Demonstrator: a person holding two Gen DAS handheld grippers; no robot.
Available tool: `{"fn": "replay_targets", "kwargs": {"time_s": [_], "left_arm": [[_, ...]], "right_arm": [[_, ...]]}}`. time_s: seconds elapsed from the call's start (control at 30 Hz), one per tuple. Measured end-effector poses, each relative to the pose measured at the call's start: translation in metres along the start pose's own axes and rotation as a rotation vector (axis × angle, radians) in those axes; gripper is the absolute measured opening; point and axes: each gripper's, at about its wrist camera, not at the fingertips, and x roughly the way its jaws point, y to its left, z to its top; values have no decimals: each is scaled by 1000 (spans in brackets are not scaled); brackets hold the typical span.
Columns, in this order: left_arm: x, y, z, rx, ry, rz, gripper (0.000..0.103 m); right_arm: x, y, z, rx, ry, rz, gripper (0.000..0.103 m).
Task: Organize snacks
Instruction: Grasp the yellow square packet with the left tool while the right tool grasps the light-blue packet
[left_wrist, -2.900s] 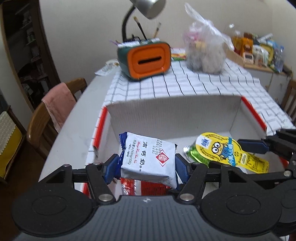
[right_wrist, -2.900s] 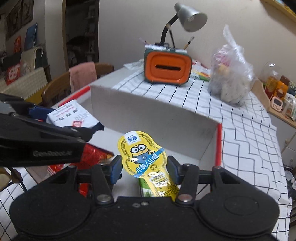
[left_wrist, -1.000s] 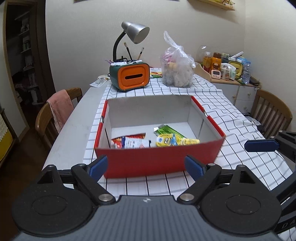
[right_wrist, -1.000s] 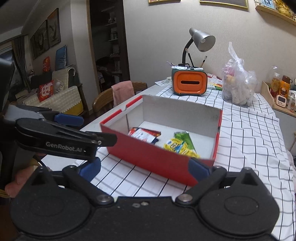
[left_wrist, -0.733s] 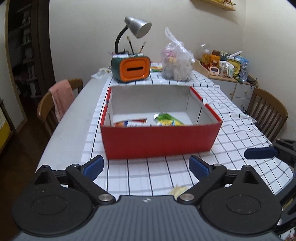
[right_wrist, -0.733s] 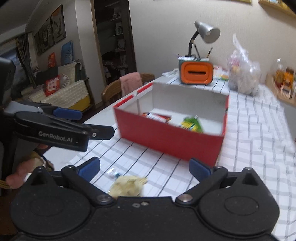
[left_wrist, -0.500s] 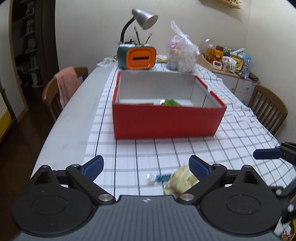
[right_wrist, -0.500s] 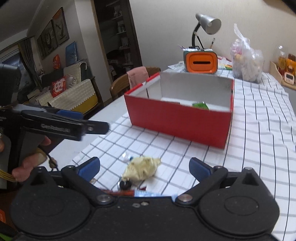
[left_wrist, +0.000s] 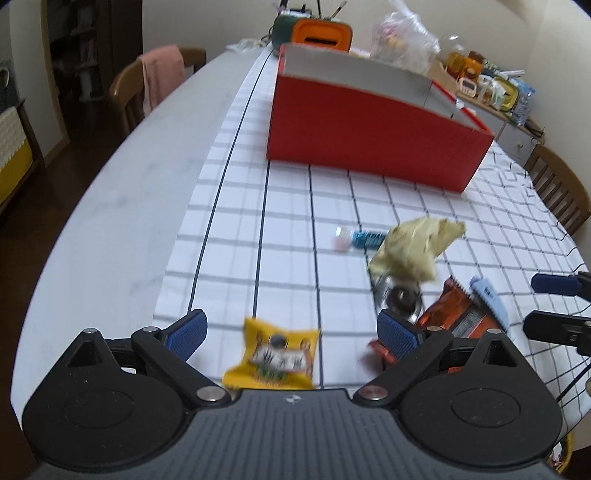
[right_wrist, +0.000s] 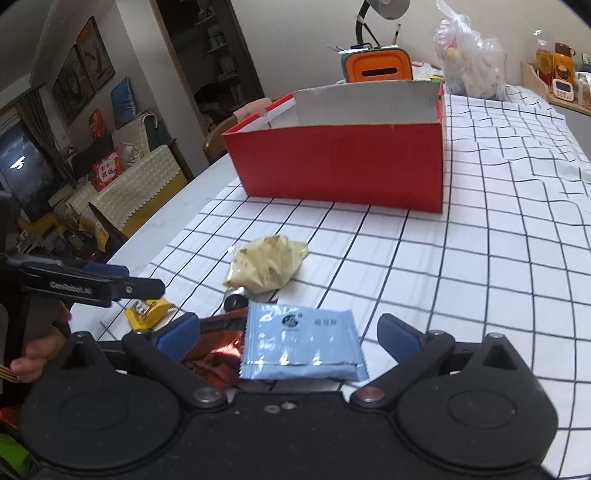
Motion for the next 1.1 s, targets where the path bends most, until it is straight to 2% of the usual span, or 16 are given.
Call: {"fn": "replay_targets", "kwargs": {"time_s": [0.3,0.53,0.67,0.9,1.1], "left_arm": [[9,-4,-23,4,44,23,99],[5,-18,-35,78,-6,68,98],[7,-17,-33,72,-20,87,98],[10,-17,-31,81,-29,89,86],[10,-19,-30,88,-48,84,74]], "right_arm": [[-7,3,-15,-136,70,-40,101],[5,9,-20,-312,141,-58,92],[12,14,-18,-416,142,-36,88],[28,15,-10,-616,162,23,86],[42,9,5,-758,227,161,86]]}}
